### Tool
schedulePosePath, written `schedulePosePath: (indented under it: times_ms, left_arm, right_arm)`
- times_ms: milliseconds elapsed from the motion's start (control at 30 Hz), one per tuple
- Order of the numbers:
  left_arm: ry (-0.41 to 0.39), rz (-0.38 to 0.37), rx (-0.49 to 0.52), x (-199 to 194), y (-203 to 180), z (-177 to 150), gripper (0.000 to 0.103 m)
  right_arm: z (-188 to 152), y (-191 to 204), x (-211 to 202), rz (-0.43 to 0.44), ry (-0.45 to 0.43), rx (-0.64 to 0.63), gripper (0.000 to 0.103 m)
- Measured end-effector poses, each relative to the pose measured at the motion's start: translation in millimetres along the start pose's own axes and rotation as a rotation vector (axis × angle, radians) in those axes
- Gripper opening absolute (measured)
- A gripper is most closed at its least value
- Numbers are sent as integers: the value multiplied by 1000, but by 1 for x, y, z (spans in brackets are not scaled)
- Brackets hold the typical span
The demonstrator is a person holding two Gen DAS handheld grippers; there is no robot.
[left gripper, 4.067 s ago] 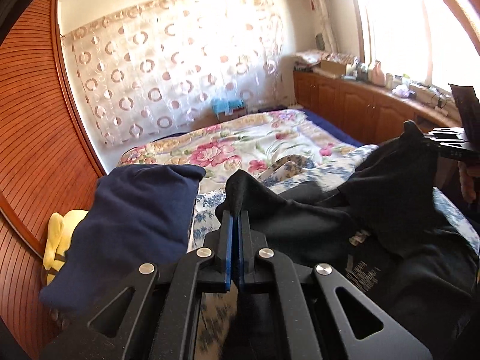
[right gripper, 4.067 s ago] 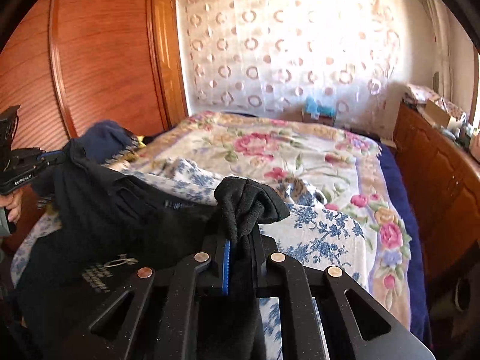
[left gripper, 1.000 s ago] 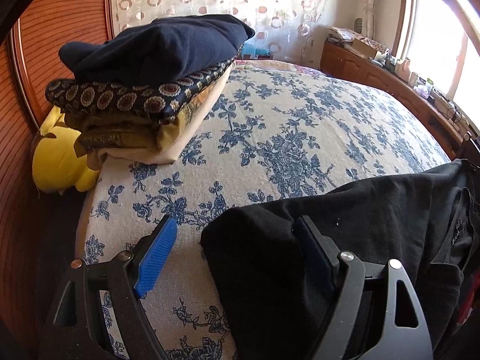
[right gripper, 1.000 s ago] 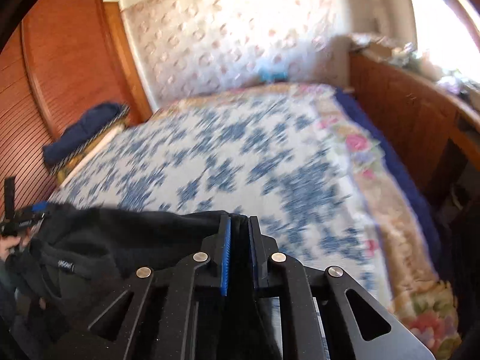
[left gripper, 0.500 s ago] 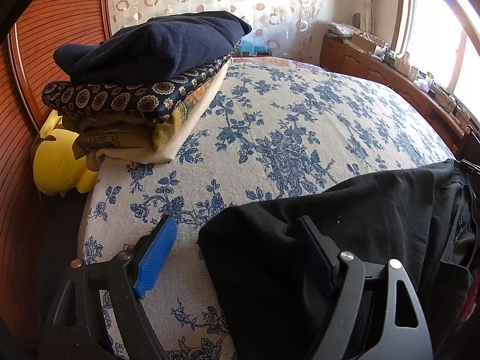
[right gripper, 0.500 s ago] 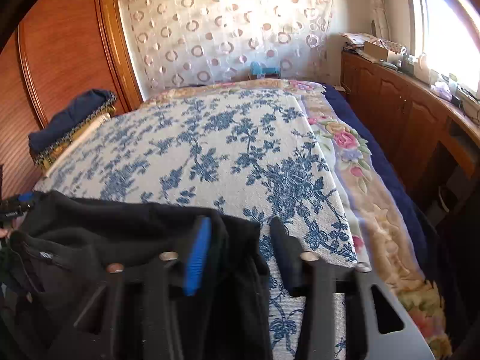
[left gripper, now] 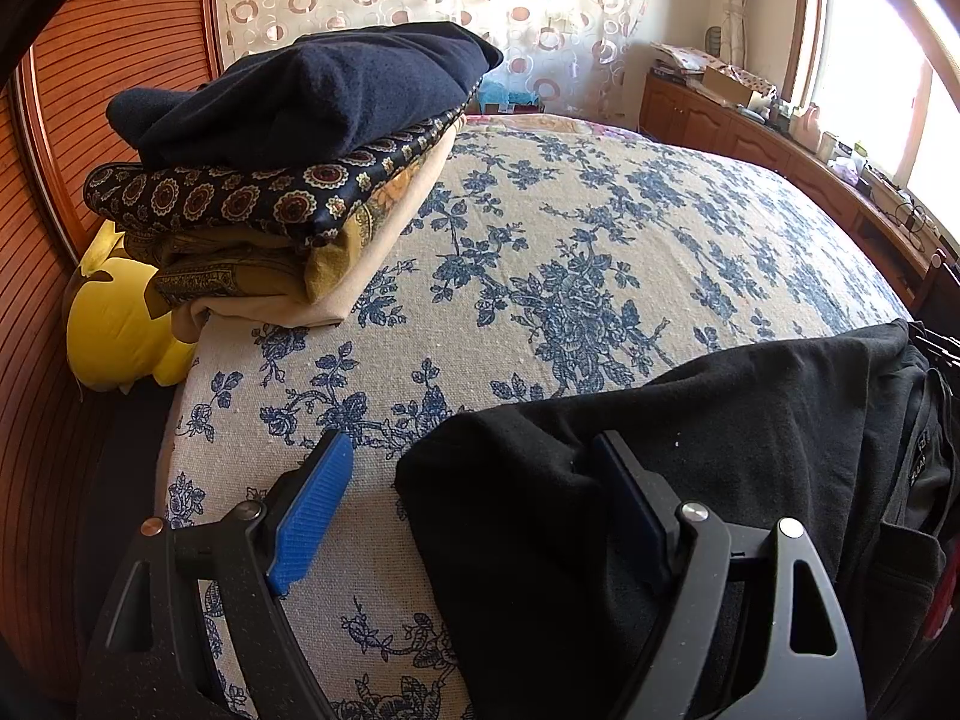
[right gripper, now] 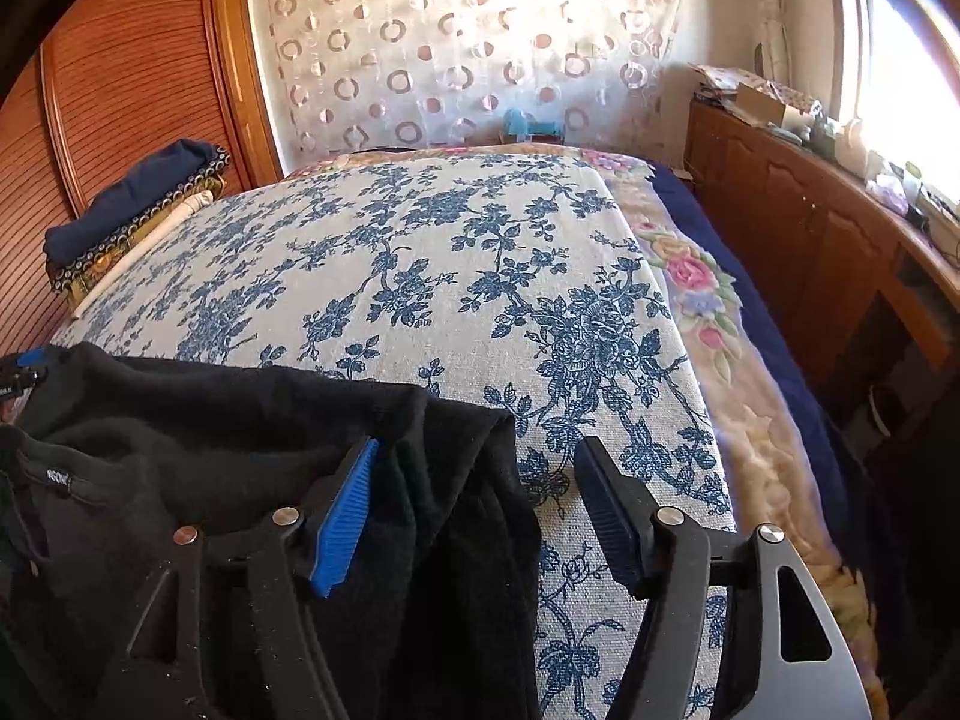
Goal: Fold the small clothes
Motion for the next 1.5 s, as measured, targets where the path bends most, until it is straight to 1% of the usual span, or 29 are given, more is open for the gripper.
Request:
schedulePosePath:
  times_ms: [100,167,200,233,267,300,333,367,400,467,533,600,633,733,867,967,1067,1133,1200,1267,1300,1333,1400,1433,1467,1500]
  left_arm:
    - [1,-8,10,0,-1,0,81]
    - [-4,-26,36,-2,-6,0,71]
    - [-5,-33,51,-3,-9,-1,61]
    - [-7,-44,66,-5,-12,-1,48]
    - [-6,-57,70,-6,-15,-1,40]
    - [-2,-74,69,-8,-18,-2,25]
    - [4,-86,71,-9,-21,-4,13]
    - [4,-91,75,-11,-24,-5,12]
    - [-9,-91,88,-16,-29,-7,11]
    - [-47,-110,94,-32,-36,-12,10]
    - [-99,-138,82,-55,-40,-13,10]
    - [-141,-197,83,-82,-45,-12,10]
    - [-157,-211,86,-92,-46,-11,10]
    - [-240,-197,125,-133,-56,-4,10]
    - [-358,-217,152,-185,-69,2,10]
    - [-440,-238,158,-219,-73,9,10]
    - [-508,-242,152,-249,-71,25,10]
    - [-546,-214,155,-262,-66,44,10]
    - [-567,-190,152,-266,-60,73,10]
    - [-582,-159,135,-261,-53,111,10]
    - [-576,-128,134,-251,-50,137,10]
    - [-569,-100,136,-242,-49,154,10]
    - [-575,-33,118,-208,-44,197,13]
    - [-560,-9,112,-188,-41,213,22]
    - [-506,-6,103,-159,-36,227,29]
    - [-447,-23,99,-135,-33,234,44]
  right_arm:
    - [-1,-2,0,15,2,7,69]
    - [-1,1,-1,46,9,-1,69]
    - [-1,3,-1,58,13,-8,69]
    - [-2,6,-2,67,18,-18,65]
    - [-2,10,-3,72,25,-36,50]
    - [-3,15,-4,80,36,-56,40]
    - [-3,19,-5,105,48,-66,21]
    - [-4,23,-6,134,59,-71,13]
    - [-5,26,-8,141,57,-81,12]
    - [-9,32,-16,166,44,-92,10]
    - [-13,35,-33,190,0,-81,10]
    - [-15,35,-56,206,-52,-62,10]
    - [-15,35,-69,222,-72,-54,10]
    - [-14,39,-109,232,-134,-89,9]
    - [-10,43,-164,227,-218,-126,9]
    - [-6,43,-208,232,-301,-138,9]
    - [-1,39,-246,237,-374,-139,9]
    - [11,38,-267,220,-414,-163,9]
    - [35,37,-281,186,-448,-204,9]
    - [68,34,-284,158,-457,-223,9]
    - [89,33,-280,141,-454,-232,9]
    - [110,33,-271,117,-441,-242,9]
    - [153,31,-243,46,-428,-226,9]
    - [171,29,-223,7,-414,-207,9]
    - [186,30,-199,-39,-389,-204,12]
    - [198,28,-169,-88,-342,-208,16]
Point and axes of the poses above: each gripper's, at about its wrist camera, not at the fingertips, and x roughly the way its jaws point, y to its left, z to its top, the point moved 5 cm from there along x, roughly the way its jaws point, and after that the axes turned 6 degrees about y, right-handed, at the moved point
